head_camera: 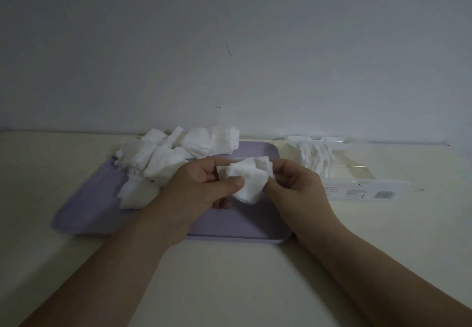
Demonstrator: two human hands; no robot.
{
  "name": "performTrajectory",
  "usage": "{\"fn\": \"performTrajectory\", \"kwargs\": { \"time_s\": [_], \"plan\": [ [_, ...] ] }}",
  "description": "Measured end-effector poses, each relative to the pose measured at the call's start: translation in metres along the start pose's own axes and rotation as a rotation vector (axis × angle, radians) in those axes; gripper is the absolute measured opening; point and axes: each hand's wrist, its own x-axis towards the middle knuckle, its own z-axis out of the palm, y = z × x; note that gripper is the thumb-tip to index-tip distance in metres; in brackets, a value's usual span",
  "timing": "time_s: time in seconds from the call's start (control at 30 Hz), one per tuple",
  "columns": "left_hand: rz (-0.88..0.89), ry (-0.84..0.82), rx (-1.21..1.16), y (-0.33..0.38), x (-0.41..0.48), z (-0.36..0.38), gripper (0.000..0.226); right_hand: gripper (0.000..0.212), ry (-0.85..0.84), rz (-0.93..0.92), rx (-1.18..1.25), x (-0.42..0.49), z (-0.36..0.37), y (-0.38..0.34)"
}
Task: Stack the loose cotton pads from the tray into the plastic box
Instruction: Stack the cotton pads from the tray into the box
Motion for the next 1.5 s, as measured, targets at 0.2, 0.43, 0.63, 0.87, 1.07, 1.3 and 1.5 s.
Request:
{"fn": "performTrajectory", "kwargs": {
  "time_s": [0.2,0.43,0.63,0.87,1.07,1.3,1.5],
  "plan": [
    [0.005,-0.05,0.039,0.0,0.001,-0.003,0.023,0.018,-0.075,0.022,0.065,0.002,-0.004,0.0],
    [0.037,0.001,0.066,0.001,-0.001,0.0,0.027,0.02,-0.132,0.016,0.093,0.003,-0.002,0.005],
    [0.051,0.013,0.062,0.002,-0.001,0.003,0.029,0.018,-0.178,0.047,0.15,0.005,-0.003,0.004],
    [0.141,0.191,0.165,0.0,0.001,0.007,0.037,0.02,-0.226,0.061,0.228,0.005,-0.008,0.0],
    [0.173,0.161,0.28,0.0,-0.005,0.013,0.023,0.014,-0.179,0.064,0.238,0.005,-0.009,0.0],
    [0.417,0.24,0.503,0.0,-0.002,0.018,0.022,0.024,-0.014,0.114,0.206,0.005,-0.006,0.001],
    [0.116,0.078,0.127,0.01,-0.006,0.006,0.013,0.021,0.059,0.119,0.157,0.007,-0.007,0.003]
  ]
}}
